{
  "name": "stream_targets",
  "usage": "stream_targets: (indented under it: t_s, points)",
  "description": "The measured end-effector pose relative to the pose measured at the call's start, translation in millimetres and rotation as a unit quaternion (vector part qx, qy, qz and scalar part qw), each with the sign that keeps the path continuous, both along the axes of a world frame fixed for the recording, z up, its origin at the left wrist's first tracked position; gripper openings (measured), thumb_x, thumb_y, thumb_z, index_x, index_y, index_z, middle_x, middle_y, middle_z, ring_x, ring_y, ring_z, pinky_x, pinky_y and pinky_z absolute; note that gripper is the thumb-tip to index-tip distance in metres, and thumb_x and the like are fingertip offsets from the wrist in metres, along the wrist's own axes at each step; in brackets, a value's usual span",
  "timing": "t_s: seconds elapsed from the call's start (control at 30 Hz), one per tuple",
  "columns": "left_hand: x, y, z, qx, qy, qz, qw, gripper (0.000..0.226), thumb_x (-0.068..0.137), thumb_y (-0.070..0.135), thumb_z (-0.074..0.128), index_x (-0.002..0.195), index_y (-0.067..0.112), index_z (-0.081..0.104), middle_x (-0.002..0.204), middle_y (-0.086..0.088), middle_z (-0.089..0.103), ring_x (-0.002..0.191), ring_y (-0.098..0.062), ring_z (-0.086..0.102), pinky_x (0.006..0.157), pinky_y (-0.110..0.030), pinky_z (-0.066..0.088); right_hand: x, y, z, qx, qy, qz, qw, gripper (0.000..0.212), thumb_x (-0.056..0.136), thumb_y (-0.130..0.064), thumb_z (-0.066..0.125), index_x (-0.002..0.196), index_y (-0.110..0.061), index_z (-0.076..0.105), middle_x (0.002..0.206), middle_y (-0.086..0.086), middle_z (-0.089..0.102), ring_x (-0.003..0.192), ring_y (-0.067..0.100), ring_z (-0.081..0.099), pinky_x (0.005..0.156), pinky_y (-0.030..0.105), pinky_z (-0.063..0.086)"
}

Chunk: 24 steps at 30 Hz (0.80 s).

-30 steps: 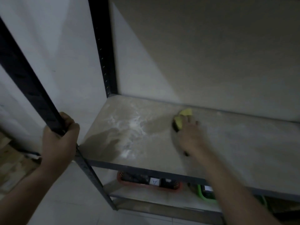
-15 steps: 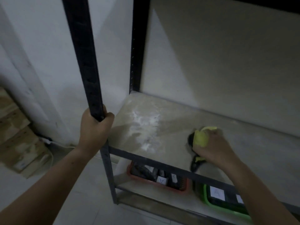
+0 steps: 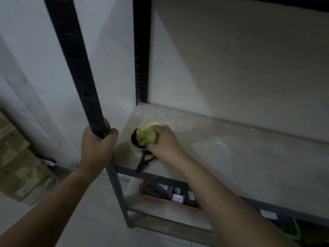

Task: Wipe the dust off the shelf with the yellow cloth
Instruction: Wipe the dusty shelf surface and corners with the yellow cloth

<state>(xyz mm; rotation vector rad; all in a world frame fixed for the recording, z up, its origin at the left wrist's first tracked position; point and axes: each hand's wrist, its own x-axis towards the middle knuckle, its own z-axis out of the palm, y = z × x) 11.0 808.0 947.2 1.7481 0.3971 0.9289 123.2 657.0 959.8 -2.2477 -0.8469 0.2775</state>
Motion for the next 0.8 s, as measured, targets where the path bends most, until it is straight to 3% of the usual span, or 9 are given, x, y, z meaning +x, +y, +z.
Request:
stream_targets:
  t_s: [0.13, 0.2, 0.3, 0.4, 0.53, 0.63, 0.7, 0.77, 0.8]
  points:
    - [1.7, 0.8, -1.9, 0.0, -0.003, 0.009, 1.0, 0.033, 0.077, 0.011, 0.052, 0.059, 0.037, 0.041, 0.055, 0.014, 0.037, 0.052, -0.006, 0.036, 0.051, -0.021, 0.032, 45.4, -100.3, -1.4, -0.008, -0.1, -0.115, 0.988, 0.044, 0.075, -0.013, 0.067, 0.12, -0.016, 0.063, 0.121, 0.012, 0.062, 0.105, 0.027, 0.061, 0.083, 0.022, 0.043]
    - [1.1, 1.0, -1.4, 0.008, 0.004, 0.01, 1.0, 0.035, 0.078, 0.01, 0.052, 0.058, 0.036, 0.038, 0.055, 0.012, 0.035, 0.053, -0.009, 0.034, 0.052, -0.026, 0.03, 77.8, -161.1, -6.1, -0.043, -0.163, -0.227, 0.959, 0.041, 0.082, -0.029, 0.064, 0.122, -0.019, 0.061, 0.124, 0.012, 0.06, 0.106, 0.031, 0.06, 0.088, 0.027, 0.046]
    - [0.4, -0.6, -0.9, 0.015, 0.002, 0.015, 1.0, 0.036, 0.079, 0.008, 0.051, 0.061, 0.035, 0.034, 0.055, 0.012, 0.032, 0.051, -0.008, 0.031, 0.051, -0.021, 0.027, 118.0, -226.5, -13.5, -0.206, -0.158, -0.325, 0.909, 0.054, 0.084, -0.051, 0.045, 0.126, -0.019, 0.055, 0.13, 0.014, 0.055, 0.114, 0.038, 0.053, 0.098, 0.043, 0.045]
    - [1.0, -3.0, -0.1, 0.023, 0.012, 0.033, 0.999, 0.028, 0.079, 0.009, 0.05, 0.069, 0.026, 0.03, 0.063, 0.005, 0.028, 0.056, -0.017, 0.029, 0.052, -0.024, 0.025, 118.2, -240.2, -25.4, -0.309, -0.145, -0.311, 0.887, 0.051, 0.087, -0.048, 0.047, 0.131, -0.022, 0.048, 0.128, 0.017, 0.05, 0.108, 0.04, 0.051, 0.096, 0.044, 0.044]
    - [-0.4, -3.4, 0.4, 0.026, 0.013, 0.022, 0.999, 0.025, 0.083, 0.01, 0.048, 0.071, 0.013, 0.027, 0.065, -0.008, 0.022, 0.056, -0.023, 0.025, 0.056, -0.032, 0.022, 79.9, -163.4, -33.9, -0.236, -0.119, -0.305, 0.915, 0.047, 0.086, -0.026, 0.053, 0.133, -0.018, 0.052, 0.139, 0.019, 0.044, 0.119, 0.04, 0.046, 0.105, 0.043, 0.038]
    - [-2.4, -1.0, 3.2, 0.026, 0.03, 0.014, 0.999, 0.026, 0.083, 0.012, 0.048, 0.071, 0.011, 0.025, 0.066, -0.01, 0.022, 0.056, -0.025, 0.025, 0.056, -0.041, 0.021, 35.4, -70.3, -32.1, -0.131, -0.056, -0.141, 0.98, 0.046, 0.086, -0.019, 0.053, 0.131, -0.025, 0.054, 0.147, 0.014, 0.038, 0.127, 0.035, 0.041, 0.11, 0.038, 0.036]
    - [-3.1, 1.4, 5.7, 0.027, 0.045, 0.007, 0.999, 0.027, 0.081, 0.013, 0.048, 0.073, 0.004, 0.024, 0.068, -0.02, 0.023, 0.06, -0.028, 0.027, 0.057, -0.049, 0.022, 25.6, -43.2, -19.4, -0.061, -0.022, -0.038, 0.997, 0.044, 0.082, -0.015, 0.059, 0.125, -0.024, 0.061, 0.138, 0.012, 0.048, 0.122, 0.031, 0.048, 0.104, 0.024, 0.038]
    - [-4.2, 2.4, 5.9, 0.029, 0.056, 0.007, 0.998, 0.028, 0.081, 0.013, 0.049, 0.075, 0.001, 0.025, 0.073, -0.031, 0.023, 0.064, -0.037, 0.026, 0.059, -0.052, 0.024, 44.0, -59.8, 0.7, 0.019, -0.006, -0.048, 0.999, 0.037, 0.079, -0.01, 0.066, 0.115, -0.017, 0.068, 0.124, 0.013, 0.062, 0.112, 0.027, 0.058, 0.089, 0.015, 0.038]
    - [-4.6, 2.1, 4.7, 0.029, 0.058, 0.008, 0.998, 0.028, 0.082, 0.014, 0.05, 0.076, 0.002, 0.025, 0.075, -0.033, 0.024, 0.065, -0.044, 0.026, 0.06, -0.05, 0.025, 58.7, -81.0, 10.2, 0.041, -0.036, -0.073, 0.996, 0.03, 0.078, -0.009, 0.067, 0.108, -0.013, 0.071, 0.115, 0.013, 0.067, 0.106, 0.027, 0.062, 0.087, 0.018, 0.042]
